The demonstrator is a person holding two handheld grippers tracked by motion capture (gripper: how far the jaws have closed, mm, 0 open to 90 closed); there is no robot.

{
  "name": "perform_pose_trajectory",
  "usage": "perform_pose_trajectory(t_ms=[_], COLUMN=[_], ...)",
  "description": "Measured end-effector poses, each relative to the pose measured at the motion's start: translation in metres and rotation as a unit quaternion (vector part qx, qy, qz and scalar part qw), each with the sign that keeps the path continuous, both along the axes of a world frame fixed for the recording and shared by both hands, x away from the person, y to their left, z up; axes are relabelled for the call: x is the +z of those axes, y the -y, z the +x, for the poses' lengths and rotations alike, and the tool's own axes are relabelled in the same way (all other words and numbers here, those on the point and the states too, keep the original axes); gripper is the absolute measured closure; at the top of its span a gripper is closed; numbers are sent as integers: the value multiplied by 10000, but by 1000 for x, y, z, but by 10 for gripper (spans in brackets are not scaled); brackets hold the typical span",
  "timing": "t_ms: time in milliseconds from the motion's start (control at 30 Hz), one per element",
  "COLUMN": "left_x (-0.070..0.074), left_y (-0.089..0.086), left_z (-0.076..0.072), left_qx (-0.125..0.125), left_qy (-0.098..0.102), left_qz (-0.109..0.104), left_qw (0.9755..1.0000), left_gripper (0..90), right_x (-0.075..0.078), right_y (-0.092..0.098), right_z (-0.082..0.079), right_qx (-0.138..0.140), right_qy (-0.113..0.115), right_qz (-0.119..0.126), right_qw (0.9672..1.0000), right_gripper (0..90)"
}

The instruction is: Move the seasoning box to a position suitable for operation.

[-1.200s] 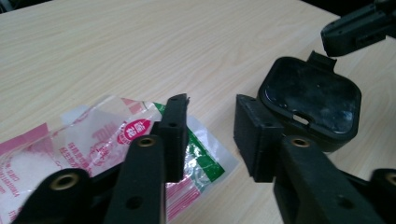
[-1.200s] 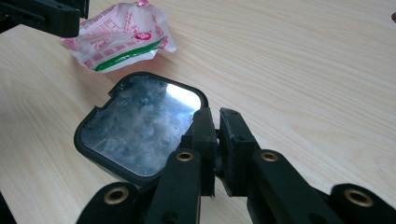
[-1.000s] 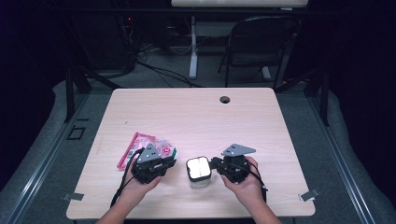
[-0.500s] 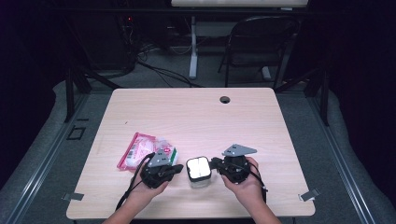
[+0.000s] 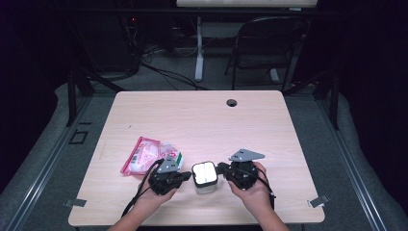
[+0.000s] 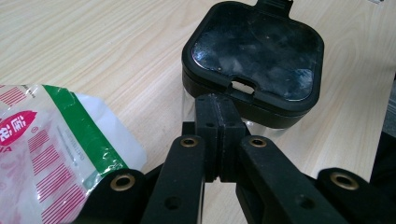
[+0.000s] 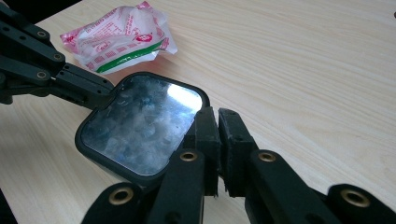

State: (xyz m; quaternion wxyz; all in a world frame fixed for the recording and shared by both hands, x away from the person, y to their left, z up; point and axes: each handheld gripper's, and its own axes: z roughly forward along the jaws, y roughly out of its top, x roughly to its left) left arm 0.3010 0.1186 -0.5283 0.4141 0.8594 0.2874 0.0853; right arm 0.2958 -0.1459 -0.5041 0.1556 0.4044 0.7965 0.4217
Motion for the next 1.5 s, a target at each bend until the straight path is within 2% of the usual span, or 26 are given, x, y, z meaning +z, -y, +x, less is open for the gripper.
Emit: perform_pose_trajectory(t_ms=[300, 500, 600, 633, 700, 733, 800, 1000, 1133, 1233, 1333, 1500], left_x=[0, -1, 0, 2, 3, 4, 4, 4, 7, 9, 12, 16], left_y=[1, 2, 1, 0, 1, 2, 2, 3, 2, 2, 2, 4], left_z=[0, 0, 0, 0, -1, -2, -2, -2, -2, -1, -1, 1], left_qx=[6, 6, 30, -4, -9, -35, -39, -47, -52, -63, -60, -32], left_qy=[57, 73, 65, 2, -13, 69, 91, 79, 109, 128, 121, 146], left_qz=[-2, 76, 5, -110, -132, -76, -77, -114, -154, -190, -260, -276], left_qw=[10000, 9999, 10000, 9999, 9999, 9999, 9999, 9999, 9998, 9997, 9996, 9995], left_gripper=[899, 899, 899, 899, 899, 899, 899, 898, 897, 895, 885, 862], right_x=[0, -1, -1, -1, -1, -1, -1, -2, -1, 0, 5, 8], right_y=[0, 1, 1, 1, 1, 1, 1, 1, 1, 1, -1, -6], right_z=[0, 0, 0, -1, -1, -1, -1, -1, -1, -3, -9, -17], right_qx=[1, -15, -19, -19, -23, -26, -25, -13, -38, -14, 166, 284], right_qy=[2, 2, 1, 1, 0, -3, -13, -27, -34, -6, 126, 194], right_qz=[5, 43, 55, 56, 45, 54, 76, 87, 37, 85, 54, 40], right_qw=[10000, 10000, 10000, 10000, 10000, 10000, 10000, 10000, 10000, 10000, 9998, 9994], right_gripper=[872, 872, 873, 875, 874, 874, 874, 855, 809, 782, 706, 657])
